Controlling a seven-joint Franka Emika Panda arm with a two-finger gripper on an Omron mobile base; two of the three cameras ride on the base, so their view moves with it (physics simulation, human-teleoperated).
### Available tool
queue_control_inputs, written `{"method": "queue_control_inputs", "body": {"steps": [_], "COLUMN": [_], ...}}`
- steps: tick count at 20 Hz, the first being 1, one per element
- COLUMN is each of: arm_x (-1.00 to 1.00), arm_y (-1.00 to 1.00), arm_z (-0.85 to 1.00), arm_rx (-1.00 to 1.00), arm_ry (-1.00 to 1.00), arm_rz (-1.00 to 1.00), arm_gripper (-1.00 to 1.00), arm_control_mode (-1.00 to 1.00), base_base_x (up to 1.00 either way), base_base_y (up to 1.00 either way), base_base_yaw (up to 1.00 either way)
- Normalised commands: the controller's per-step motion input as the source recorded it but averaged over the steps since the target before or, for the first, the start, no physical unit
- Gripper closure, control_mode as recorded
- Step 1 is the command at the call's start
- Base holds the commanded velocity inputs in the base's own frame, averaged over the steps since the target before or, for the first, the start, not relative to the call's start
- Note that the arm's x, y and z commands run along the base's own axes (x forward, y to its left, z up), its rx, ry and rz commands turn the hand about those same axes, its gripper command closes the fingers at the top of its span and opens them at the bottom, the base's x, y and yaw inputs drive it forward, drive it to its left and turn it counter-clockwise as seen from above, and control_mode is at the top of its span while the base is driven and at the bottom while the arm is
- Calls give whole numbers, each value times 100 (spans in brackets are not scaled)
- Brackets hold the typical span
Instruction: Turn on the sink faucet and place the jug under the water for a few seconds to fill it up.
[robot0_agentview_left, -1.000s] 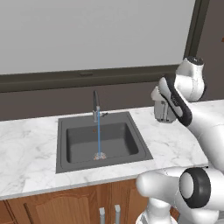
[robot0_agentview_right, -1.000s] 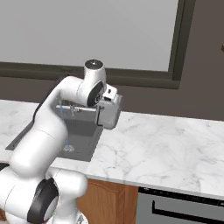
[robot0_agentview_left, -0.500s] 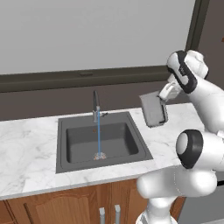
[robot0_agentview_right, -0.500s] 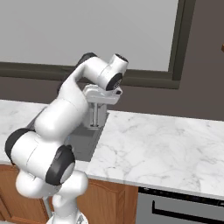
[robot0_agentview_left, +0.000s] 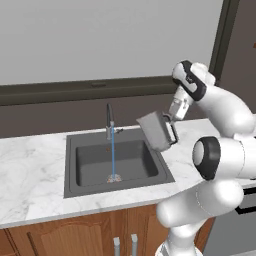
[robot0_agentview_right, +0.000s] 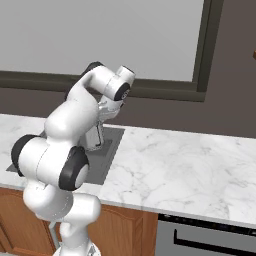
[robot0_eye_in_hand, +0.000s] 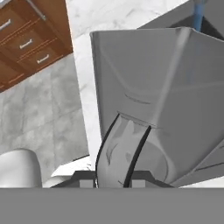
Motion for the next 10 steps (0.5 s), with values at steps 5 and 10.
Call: {"method": "queue_control_inputs", "body": {"steps": [5,10], "arm_x": [-2,-3], "arm_y": [26,20], "arm_z": [-41,-16], "arm_rx": [16,21], "arm_ry": [-12,-13], "arm_rz": [26,14], "arm_gripper": [100,100], "arm_control_mode": [-100,-100], "base_base_x": [0,0], "base_base_y": [0,0], "base_base_yaw": [0,0]}}
